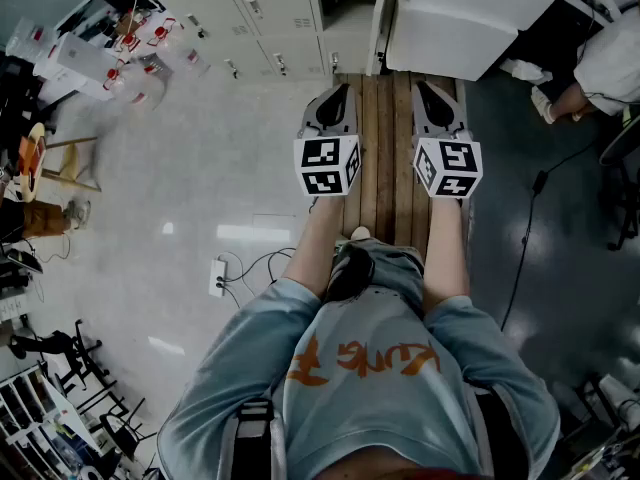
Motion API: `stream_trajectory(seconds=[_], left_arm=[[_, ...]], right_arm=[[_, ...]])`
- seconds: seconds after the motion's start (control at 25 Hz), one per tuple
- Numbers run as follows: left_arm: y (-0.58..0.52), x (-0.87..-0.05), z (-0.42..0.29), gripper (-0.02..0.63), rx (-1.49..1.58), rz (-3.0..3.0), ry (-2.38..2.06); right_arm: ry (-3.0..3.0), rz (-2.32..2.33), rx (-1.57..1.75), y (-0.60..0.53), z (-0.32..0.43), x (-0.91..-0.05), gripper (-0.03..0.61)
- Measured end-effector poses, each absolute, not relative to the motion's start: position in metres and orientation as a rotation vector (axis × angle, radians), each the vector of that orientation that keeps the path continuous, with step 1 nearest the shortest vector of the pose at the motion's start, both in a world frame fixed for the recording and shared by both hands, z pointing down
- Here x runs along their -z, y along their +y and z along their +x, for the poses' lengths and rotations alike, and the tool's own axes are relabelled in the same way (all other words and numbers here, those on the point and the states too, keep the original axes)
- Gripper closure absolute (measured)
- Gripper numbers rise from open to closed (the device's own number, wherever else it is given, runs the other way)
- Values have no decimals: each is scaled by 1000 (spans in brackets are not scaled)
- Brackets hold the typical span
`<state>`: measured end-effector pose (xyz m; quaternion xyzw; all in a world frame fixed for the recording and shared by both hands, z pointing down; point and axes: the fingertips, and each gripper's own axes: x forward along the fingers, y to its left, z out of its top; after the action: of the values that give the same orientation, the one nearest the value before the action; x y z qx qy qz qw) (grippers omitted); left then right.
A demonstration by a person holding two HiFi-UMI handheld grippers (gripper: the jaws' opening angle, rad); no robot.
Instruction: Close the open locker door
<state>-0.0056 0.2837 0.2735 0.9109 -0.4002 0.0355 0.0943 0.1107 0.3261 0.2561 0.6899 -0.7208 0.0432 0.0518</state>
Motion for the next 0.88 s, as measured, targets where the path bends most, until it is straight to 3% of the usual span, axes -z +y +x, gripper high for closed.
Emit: stream_trajectory(seconds=[0.88], left_arm=[[259, -261, -29, 595, -143, 2715, -1197]], right_arm=[[-2253, 2198, -106, 306, 113, -231, 538]])
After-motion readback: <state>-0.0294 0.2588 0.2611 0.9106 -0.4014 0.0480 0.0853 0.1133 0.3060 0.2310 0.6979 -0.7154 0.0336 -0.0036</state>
